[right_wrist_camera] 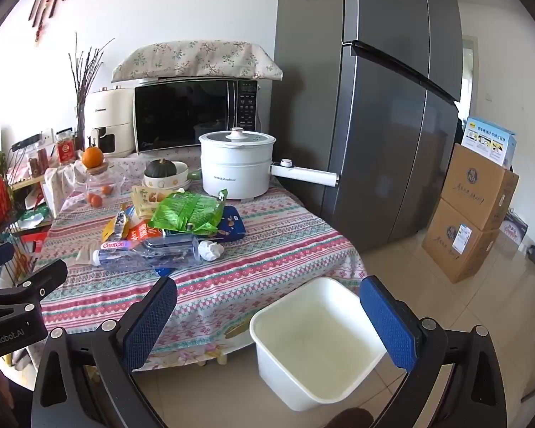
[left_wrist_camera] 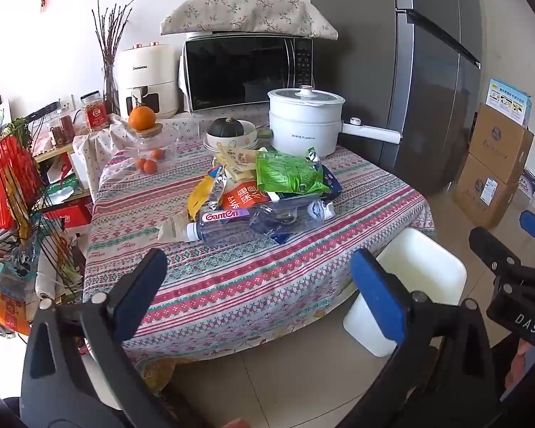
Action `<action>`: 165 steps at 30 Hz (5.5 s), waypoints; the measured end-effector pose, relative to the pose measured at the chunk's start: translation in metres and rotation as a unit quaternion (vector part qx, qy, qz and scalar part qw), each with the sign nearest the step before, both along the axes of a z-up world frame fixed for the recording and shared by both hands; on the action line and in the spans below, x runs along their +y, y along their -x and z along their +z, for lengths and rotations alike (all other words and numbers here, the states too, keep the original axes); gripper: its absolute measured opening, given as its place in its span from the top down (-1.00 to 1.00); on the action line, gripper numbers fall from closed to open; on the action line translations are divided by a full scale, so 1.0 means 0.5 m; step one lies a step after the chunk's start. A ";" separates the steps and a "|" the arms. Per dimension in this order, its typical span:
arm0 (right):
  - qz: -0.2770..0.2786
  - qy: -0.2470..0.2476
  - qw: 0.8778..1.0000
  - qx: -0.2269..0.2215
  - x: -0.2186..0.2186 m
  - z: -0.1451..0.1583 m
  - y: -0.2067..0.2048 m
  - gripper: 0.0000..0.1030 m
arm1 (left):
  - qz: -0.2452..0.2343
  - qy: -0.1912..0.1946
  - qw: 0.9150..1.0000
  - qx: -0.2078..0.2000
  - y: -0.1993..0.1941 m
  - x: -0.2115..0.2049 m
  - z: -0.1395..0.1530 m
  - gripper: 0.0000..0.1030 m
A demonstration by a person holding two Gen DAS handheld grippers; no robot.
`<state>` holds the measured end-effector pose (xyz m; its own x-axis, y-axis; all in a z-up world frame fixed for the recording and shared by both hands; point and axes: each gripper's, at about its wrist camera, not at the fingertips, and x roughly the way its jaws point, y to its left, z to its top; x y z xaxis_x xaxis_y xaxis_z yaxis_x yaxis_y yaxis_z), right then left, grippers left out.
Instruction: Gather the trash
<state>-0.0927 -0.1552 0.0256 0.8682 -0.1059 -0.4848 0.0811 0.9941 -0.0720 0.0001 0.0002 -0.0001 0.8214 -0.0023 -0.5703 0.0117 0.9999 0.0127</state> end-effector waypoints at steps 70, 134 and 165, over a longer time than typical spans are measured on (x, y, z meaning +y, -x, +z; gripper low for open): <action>0.151 -0.021 0.974 0.166 0.050 0.039 -0.252 -1.00 | -0.097 0.051 0.981 0.159 -0.208 0.151 -0.070 -0.98; 0.091 -0.108 0.939 0.313 0.034 -0.154 -0.456 -1.00 | -0.154 0.028 0.946 0.285 -0.042 0.325 -0.115 -0.19; 0.162 -0.233 0.937 0.202 0.399 -0.239 -0.647 0.64 | 0.020 0.151 0.969 0.197 -0.120 0.521 -0.098 -0.19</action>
